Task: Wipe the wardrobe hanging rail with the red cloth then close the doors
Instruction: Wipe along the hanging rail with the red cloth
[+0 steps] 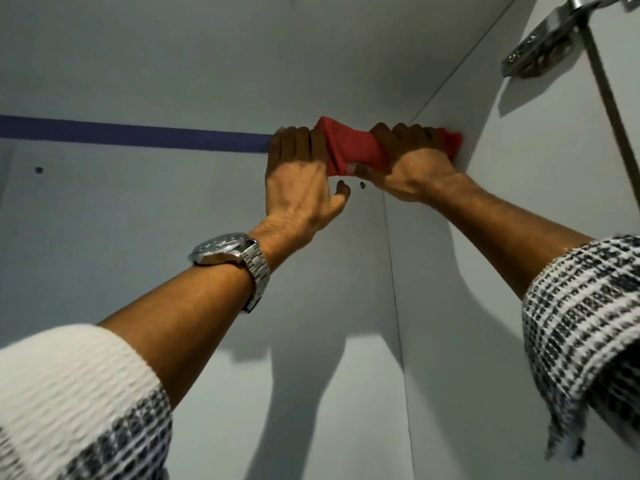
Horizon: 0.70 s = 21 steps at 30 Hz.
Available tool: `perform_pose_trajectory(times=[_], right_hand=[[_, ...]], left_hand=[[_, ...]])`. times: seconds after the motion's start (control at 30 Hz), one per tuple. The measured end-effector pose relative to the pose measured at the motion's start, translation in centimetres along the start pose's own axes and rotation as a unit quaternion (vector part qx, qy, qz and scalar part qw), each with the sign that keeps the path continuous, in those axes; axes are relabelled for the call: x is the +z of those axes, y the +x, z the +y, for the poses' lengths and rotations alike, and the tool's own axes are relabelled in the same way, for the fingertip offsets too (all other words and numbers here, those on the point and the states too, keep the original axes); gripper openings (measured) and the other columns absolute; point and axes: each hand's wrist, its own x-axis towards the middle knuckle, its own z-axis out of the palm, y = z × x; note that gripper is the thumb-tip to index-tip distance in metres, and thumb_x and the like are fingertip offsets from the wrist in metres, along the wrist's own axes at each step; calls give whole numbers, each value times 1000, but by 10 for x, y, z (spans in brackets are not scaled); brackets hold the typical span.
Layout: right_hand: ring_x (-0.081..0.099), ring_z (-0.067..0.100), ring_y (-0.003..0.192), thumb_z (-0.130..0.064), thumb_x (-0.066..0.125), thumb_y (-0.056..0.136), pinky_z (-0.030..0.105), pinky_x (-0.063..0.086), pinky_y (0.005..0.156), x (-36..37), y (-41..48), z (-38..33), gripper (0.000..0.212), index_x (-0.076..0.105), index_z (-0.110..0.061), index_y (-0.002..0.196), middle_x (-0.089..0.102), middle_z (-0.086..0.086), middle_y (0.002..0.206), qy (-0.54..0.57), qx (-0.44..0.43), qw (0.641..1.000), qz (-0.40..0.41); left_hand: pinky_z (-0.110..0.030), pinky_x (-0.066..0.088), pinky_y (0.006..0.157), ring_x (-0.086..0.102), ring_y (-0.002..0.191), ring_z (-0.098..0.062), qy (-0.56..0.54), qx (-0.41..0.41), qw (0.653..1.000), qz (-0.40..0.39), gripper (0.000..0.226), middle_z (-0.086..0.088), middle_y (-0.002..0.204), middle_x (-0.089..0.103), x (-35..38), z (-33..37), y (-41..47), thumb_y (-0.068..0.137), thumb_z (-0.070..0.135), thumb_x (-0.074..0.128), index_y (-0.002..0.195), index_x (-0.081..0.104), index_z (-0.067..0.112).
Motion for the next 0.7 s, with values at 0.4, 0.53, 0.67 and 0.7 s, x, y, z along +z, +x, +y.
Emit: perform_pose_trajectory(times=[0.4, 0.53, 0.67, 0.7], right_hand=[[58, 40, 116, -78, 36, 90, 55, 42, 104, -20, 10, -110, 81, 44, -15, 141, 59, 20, 130, -4, -38, 999, 25], [56, 39, 121, -75, 39, 93, 56, 35, 109, -24, 29, -222, 78, 43, -16, 144, 59, 18, 133, 35, -79, 995, 42], [54, 38, 122, -67, 46, 95, 56, 30, 114, -32, 42, -333, 70, 46, -15, 142, 60, 16, 132, 85, -90, 990, 74], [54, 37, 122, -65, 47, 96, 56, 29, 114, -36, 44, -360, 67, 47, -15, 141, 60, 15, 131, 92, -89, 989, 78]], left_hand=[[-51, 34, 121, 45, 134, -39, 57, 36, 997, -29, 72, -17, 141, 50, -46, -176, -31, 97, 59, 46, 147, 39, 8], [-51, 34, 122, 46, 135, -42, 97, 10, 994, -41, 71, -23, 143, 51, -72, -260, -53, 98, 51, 54, 147, 41, 2], [-55, 36, 118, 52, 125, -44, 164, -69, 980, -85, 62, -25, 135, 55, -111, -338, -64, 97, 42, 58, 141, 44, -1], [-56, 34, 118, 53, 122, -44, 184, -73, 976, -94, 59, -25, 132, 57, -121, -353, -66, 97, 40, 59, 139, 45, 0]])
